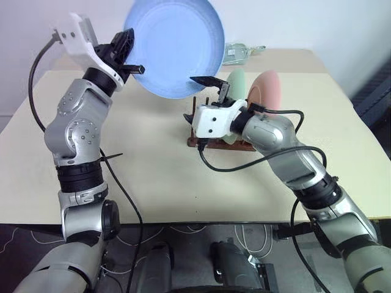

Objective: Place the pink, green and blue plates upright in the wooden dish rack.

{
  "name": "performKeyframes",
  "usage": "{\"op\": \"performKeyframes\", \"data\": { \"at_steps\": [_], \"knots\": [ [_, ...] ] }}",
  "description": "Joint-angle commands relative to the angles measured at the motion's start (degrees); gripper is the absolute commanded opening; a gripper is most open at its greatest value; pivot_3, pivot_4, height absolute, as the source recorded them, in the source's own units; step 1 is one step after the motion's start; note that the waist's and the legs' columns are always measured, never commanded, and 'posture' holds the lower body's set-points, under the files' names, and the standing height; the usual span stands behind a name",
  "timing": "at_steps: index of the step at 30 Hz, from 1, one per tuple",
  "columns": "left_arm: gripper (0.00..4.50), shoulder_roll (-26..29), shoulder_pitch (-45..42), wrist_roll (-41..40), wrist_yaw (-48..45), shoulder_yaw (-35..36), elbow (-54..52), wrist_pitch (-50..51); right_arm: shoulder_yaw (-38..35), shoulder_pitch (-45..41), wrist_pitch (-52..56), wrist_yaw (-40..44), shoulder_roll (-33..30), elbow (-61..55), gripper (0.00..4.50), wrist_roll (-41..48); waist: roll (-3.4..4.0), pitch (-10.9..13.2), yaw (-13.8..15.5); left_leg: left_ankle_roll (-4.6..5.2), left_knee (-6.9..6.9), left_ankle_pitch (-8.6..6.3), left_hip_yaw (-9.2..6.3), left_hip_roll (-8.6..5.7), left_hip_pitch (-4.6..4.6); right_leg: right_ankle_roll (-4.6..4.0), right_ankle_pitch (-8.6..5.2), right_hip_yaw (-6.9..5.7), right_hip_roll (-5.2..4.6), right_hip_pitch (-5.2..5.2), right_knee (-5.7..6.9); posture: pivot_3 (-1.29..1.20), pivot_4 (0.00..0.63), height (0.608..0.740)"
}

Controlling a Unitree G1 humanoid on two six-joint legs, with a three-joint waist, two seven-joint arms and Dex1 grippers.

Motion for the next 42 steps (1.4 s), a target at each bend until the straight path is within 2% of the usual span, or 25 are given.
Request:
{"op": "performKeyframes", "data": {
  "at_steps": [1,8,9,12,17,20,22,25,27,30,32,37,42],
  "knots": [
    [0.00,-0.08,-0.39,-1.17,0.19,0.17,-3.60,0.20,-0.25,-1.32,-3.47,-0.41,1.16,0.58,3.59,-2.63,0.00,0.01,0.05,0.00,0.00,0.00,0.00,0.00,-0.01,0.00,0.00,0.00,0.00,0.00,0.00,0.00,0.150,0.732],
    [0.00,0.51,1.22,-0.95,0.54,0.31,-3.75,0.84,-0.59,-1.26,-6.27,0.04,3.16,2.03,0.03,-5.78,0.00,0.01,0.04,0.00,0.01,0.00,-0.02,0.00,-0.01,0.00,0.00,-0.01,0.00,0.00,0.01,0.00,0.150,0.732],
    [0.00,0.47,1.38,-1.27,0.41,0.43,-3.81,0.96,-0.61,-1.28,-6.66,0.06,3.42,2.23,0.03,-6.20,0.03,0.03,0.04,0.00,0.01,0.00,-0.03,0.00,-0.01,0.00,0.00,-0.01,0.01,0.00,0.01,0.00,0.150,0.732],
    [1.01,0.13,1.45,-2.15,0.99,1.18,-3.90,1.17,-0.58,-1.39,-7.84,-0.26,4.16,2.93,0.00,-7.68,0.03,0.03,0.06,0.00,0.02,0.00,-0.03,0.00,-0.01,0.00,0.00,-0.01,0.01,0.01,0.01,0.00,0.150,0.732],
    [3.54,0.57,-2.89,-0.02,7.06,7.39,0.44,-7.59,-0.85,-1.57,-9.72,-1.79,5.36,4.01,0.00,-9.95,0.02,0.03,0.05,0.00,0.02,0.00,-0.04,0.00,-0.01,0.00,0.00,-0.01,0.01,0.01,0.01,0.00,0.150,0.732],
    [3.54,7.50,-2.63,8.54,9.53,9.93,8.53,-17.31,-2.47,-1.30,-10.85,-4.11,6.88,3.96,0.00,-9.32,0.04,0.04,-0.73,0.00,-0.01,0.00,-0.03,0.01,0.03,0.00,0.01,0.00,0.04,-0.02,0.03,0.00,0.150,0.732],
    [3.54,11.93,1.58,14.21,6.19,6.32,11.78,-21.65,-5.04,-0.23,-10.54,-5.17,9.61,2.38,0.00,-5.04,0.04,0.04,-1.35,0.00,-0.11,0.00,-0.03,0.02,0.08,-0.01,0.00,0.00,0.06,-0.03,0.05,0.00,0.150,0.732],
    [3.54,15.11,10.60,20.70,-0.59,-0.60,14.54,-27.57,-9.04,2.22,-9.66,-4.78,14.90,-1.63,0.00,4.63,0.08,0.02,-1.11,-0.01,-0.14,0.01,-0.01,0.01,0.08,-0.01,0.01,0.00,0.02,0.00,0.08,0.00,0.150,0.732],
    [3.54,13.99,15.55,19.36,-5.45,-2.56,14.64,-27.37,-11.56,4.79,-6.03,-3.37,19.78,-5.52,0.00,13.73,0.07,0.01,-0.61,-0.02,-0.11,0.01,-0.04,0.01,0.05,-0.01,0.01,-0.07,-0.02,0.06,0.07,0.00,0.150,0.732],
    [3.54,11.65,23.17,19.96,-12.02,-7.88,11.91,-30.92,-14.70,9.56,5.22,-1.50,27.93,-12.19,0.00,30.47,0.04,0.01,-0.01,-0.03,-0.08,0.01,-0.03,0.03,-0.03,-0.02,0.01,-0.08,-0.05,0.04,0.02,0.00,0.150,0.732],
    [3.54,10.08,26.34,19.17,-14.88,-9.78,10.09,-31.81,-16.05,11.63,10.55,-2.16,31.21,-14.44,0.00,36.74,0.04,0.01,0.20,-0.03,-0.05,0.01,-0.04,0.04,-0.05,-0.06,0.00,-0.08,-0.06,0.02,0.04,0.00,0.150,0.732],
    [3.54,7.11,30.48,18.66,-18.34,-12.50,6.19,-32.06,-19.23,15.39,19.05,-6.66,36.65,-17.06,0.00,47.30,0.07,0.01,0.16,-0.03,-0.04,0.02,-0.01,0.10,0.01,-0.35,-0.05,-0.09,-0.07,0.02,0.03,0.00,0.150,0.732],
    [3.54,5.87,31.03,17.43,-19.73,-12.17,4.57,-30.14,-21.49,15.86,21.79,-9.38,37.49,-16.96,0.00,51.47,0.09,0.02,-0.05,-0.03,-0.06,0.02,0.02,0.11,0.02,-0.35,-0.04,-0.08,-0.04,-0.02,0.04,0.00,0.150,0.732]
  ]
}}
